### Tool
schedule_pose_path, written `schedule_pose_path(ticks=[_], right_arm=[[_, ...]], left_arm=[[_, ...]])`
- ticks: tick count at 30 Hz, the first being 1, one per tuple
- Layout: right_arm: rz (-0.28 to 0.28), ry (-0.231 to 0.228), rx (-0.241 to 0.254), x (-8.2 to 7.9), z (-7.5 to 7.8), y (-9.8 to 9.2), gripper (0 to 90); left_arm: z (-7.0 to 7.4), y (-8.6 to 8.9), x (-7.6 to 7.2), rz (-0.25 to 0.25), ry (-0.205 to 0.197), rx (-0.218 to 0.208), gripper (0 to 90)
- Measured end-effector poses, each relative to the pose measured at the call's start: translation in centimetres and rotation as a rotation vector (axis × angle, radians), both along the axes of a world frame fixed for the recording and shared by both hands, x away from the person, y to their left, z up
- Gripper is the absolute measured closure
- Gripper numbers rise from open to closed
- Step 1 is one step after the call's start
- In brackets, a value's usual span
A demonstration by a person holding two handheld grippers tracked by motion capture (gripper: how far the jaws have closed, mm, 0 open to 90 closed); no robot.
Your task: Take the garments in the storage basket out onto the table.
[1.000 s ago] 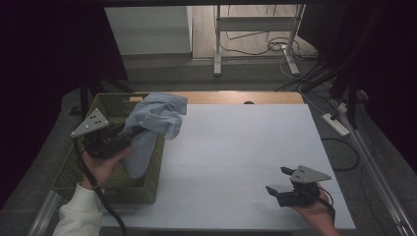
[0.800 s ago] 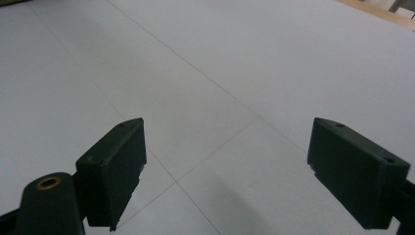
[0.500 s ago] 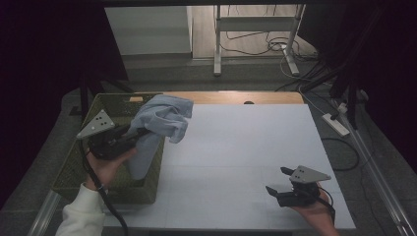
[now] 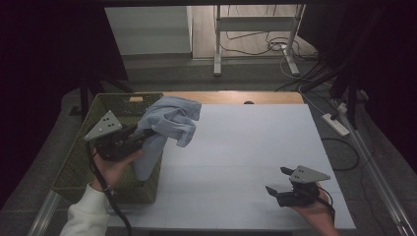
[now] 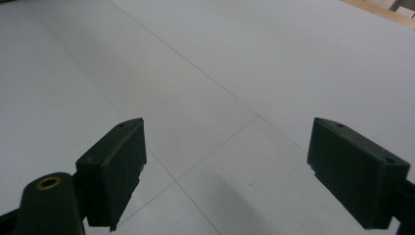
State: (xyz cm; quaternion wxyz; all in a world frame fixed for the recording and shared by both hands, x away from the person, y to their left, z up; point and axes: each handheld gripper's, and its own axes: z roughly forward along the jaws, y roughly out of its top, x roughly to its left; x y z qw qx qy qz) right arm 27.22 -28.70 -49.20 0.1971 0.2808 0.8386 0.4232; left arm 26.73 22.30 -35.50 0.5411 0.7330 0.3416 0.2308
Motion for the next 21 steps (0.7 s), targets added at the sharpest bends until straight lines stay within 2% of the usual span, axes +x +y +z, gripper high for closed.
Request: schedule_pose_path(ticks=[7,21], right_arm=[[0.000,0.000,-0.001,0.0,0.0,0.1,14.6],[-0.003,0.000,-0.004,0.0,0.0,0.1,14.7]], left_arm=[[0.8,-0.8,-0.5,-0.024,-0.025,-0.007,70.0],[0.7,-2.5,-0.1,-0.051,-0.026,-0.016,70.0]])
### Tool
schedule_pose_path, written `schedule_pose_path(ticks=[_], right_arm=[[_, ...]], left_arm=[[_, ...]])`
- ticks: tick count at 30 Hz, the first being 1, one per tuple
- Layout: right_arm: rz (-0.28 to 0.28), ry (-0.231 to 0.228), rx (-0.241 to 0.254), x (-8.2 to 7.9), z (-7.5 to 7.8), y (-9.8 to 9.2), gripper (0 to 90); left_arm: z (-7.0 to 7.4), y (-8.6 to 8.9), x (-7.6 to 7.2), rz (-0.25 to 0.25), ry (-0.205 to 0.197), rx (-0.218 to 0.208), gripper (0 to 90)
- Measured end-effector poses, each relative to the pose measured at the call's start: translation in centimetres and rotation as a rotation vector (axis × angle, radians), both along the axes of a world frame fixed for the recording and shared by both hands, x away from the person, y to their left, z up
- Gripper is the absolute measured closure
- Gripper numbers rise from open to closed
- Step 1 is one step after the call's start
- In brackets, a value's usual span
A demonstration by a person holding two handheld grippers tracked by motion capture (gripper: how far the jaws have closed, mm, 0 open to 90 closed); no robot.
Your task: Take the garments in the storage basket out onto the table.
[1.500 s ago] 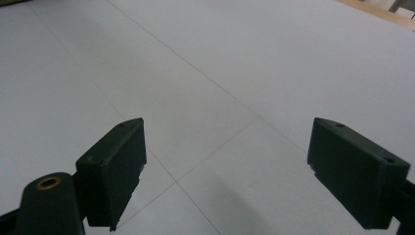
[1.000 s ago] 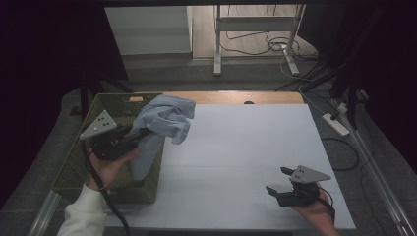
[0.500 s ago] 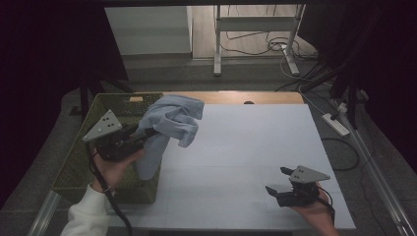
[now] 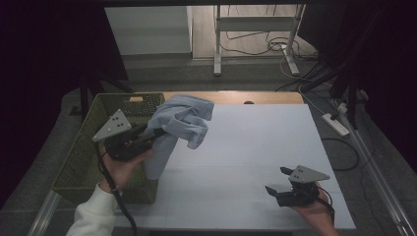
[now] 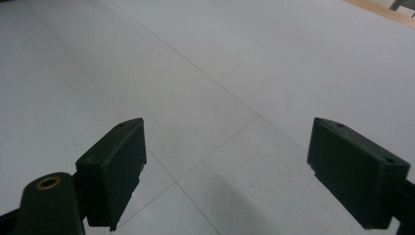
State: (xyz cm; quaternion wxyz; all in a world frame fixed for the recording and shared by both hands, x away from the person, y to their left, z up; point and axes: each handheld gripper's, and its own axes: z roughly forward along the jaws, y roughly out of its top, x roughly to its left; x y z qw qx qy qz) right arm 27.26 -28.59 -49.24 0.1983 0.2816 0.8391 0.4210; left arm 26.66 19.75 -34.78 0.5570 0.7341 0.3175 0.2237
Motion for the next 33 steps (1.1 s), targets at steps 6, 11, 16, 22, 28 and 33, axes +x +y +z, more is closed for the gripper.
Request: schedule_pose_path(ticks=[6,11,16,22,28,33], right_arm=[[-0.001,0.000,-0.001,0.0,0.0,0.0,14.7],[0.000,0.001,-0.003,0.0,-0.1,0.0,14.7],[-0.001,0.000,0.000,0.0,0.0,0.0,14.6],[0.000,0.001,-0.003,0.0,-0.1,0.1,14.6],[-0.001,0.002,0.003,0.0,0.0,0.1,14.6],[0.013,0.000,0.030,-0.1,0.4,0.1,14.6]], left_arm=[[-0.1,-1.0,0.2,-0.020,0.005,0.009,70.0],[-0.3,-1.7,0.3,-0.034,0.002,0.010,70.0],[-0.5,-2.2,0.5,-0.040,0.009,0.011,70.0],[-0.5,-2.8,0.5,-0.053,0.009,0.015,70.0],[-0.7,-3.5,0.7,-0.066,0.014,0.022,70.0],[-1.1,-3.9,0.9,-0.072,0.026,0.031,70.0]])
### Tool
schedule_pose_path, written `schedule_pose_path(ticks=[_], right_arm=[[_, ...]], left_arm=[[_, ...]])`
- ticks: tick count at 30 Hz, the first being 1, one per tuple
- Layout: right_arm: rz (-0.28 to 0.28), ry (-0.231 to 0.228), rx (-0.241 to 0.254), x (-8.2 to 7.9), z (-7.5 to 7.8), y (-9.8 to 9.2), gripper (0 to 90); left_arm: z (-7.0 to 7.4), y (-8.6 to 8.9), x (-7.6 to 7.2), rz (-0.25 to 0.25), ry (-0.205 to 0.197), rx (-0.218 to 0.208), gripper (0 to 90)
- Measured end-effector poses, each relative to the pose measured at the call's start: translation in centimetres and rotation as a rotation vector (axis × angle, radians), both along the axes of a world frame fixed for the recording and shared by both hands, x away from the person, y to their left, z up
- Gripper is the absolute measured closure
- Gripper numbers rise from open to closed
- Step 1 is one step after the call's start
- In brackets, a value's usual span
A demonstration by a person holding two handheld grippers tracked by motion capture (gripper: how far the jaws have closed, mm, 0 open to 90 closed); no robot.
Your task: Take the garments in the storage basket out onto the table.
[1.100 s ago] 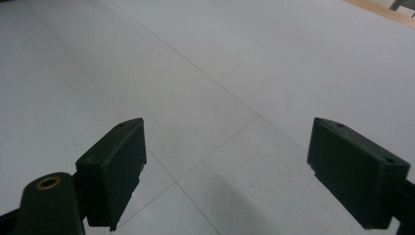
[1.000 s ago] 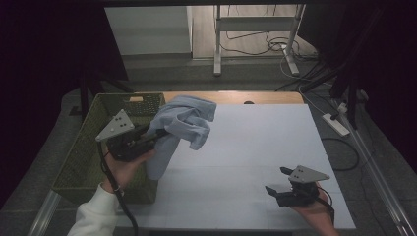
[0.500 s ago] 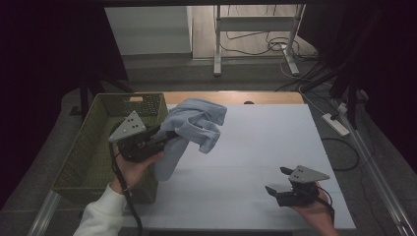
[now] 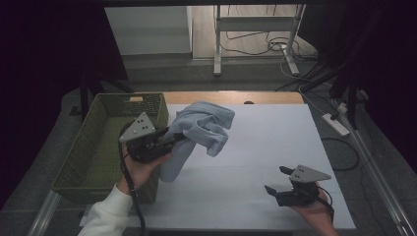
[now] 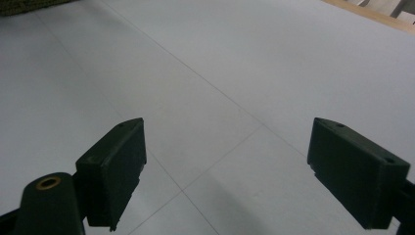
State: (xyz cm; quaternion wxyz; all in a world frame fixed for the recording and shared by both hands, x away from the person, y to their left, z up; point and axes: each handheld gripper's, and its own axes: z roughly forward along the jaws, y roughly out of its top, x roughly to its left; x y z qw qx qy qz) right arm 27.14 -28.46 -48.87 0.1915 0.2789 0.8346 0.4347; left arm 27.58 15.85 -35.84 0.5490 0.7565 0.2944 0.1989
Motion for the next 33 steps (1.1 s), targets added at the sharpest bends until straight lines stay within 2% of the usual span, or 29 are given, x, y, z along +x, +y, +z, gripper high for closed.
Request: schedule_pose_path(ticks=[33], right_arm=[[-0.012,0.001,-0.021,0.1,-0.3,-0.1,14.8]], left_arm=[[-1.0,-3.7,0.8,-0.068,0.031,0.027,70.0]])
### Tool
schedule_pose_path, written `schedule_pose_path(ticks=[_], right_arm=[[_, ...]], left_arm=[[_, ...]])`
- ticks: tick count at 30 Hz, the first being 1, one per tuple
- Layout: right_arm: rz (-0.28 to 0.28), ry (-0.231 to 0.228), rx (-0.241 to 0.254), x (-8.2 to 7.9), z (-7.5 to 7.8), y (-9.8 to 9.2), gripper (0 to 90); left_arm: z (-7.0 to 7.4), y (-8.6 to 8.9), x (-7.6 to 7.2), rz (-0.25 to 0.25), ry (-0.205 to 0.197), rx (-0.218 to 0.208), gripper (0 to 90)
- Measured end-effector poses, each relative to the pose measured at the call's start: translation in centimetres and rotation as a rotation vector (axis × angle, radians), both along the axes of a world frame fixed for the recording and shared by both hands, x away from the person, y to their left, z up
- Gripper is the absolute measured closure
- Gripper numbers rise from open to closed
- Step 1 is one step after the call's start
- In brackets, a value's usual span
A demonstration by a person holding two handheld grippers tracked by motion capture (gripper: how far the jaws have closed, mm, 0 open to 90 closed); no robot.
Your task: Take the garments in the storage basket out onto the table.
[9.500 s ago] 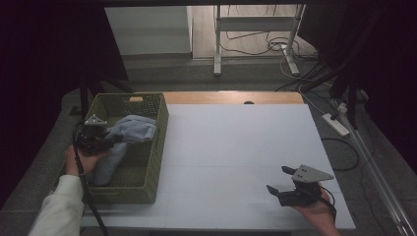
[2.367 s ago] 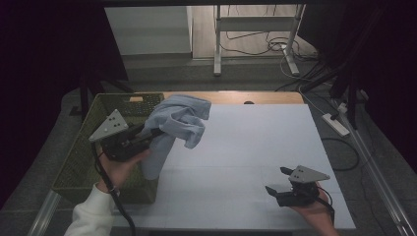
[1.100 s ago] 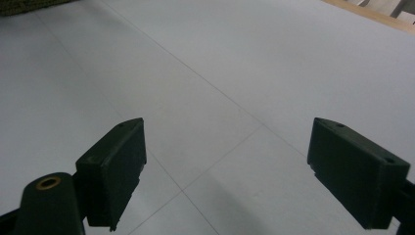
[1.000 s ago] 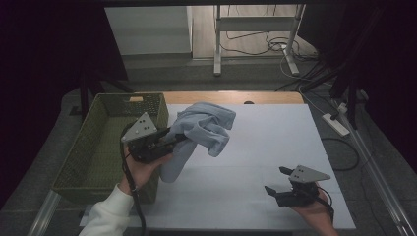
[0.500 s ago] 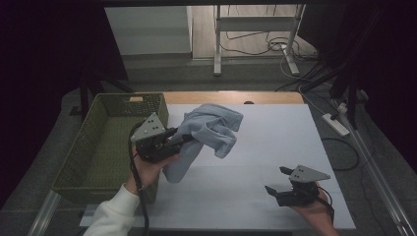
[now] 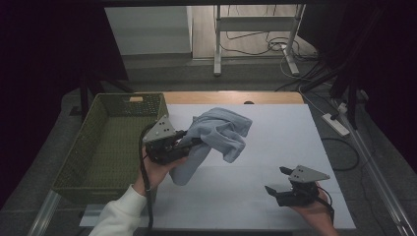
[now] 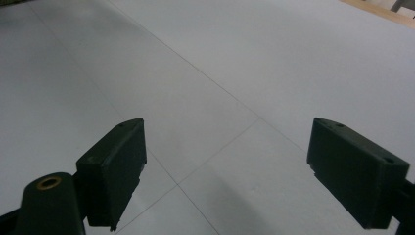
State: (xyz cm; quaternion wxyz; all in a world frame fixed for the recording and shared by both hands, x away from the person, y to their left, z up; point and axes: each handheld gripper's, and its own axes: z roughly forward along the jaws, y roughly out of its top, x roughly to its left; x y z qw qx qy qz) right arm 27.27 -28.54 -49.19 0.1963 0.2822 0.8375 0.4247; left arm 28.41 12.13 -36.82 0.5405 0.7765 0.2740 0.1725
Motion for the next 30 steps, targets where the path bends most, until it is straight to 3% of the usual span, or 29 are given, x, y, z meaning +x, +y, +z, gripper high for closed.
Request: schedule_pose_path(ticks=[17,30], right_arm=[[-0.002,0.003,-0.004,0.0,0.0,0.0,14.8],[0.002,0.003,-0.002,0.1,-0.1,-0.1,14.8]], left_arm=[[-1.3,-2.4,0.5,-0.044,0.034,0.036,69.9],[-4.2,-3.8,2.2,-0.048,0.119,0.094,69.8]])
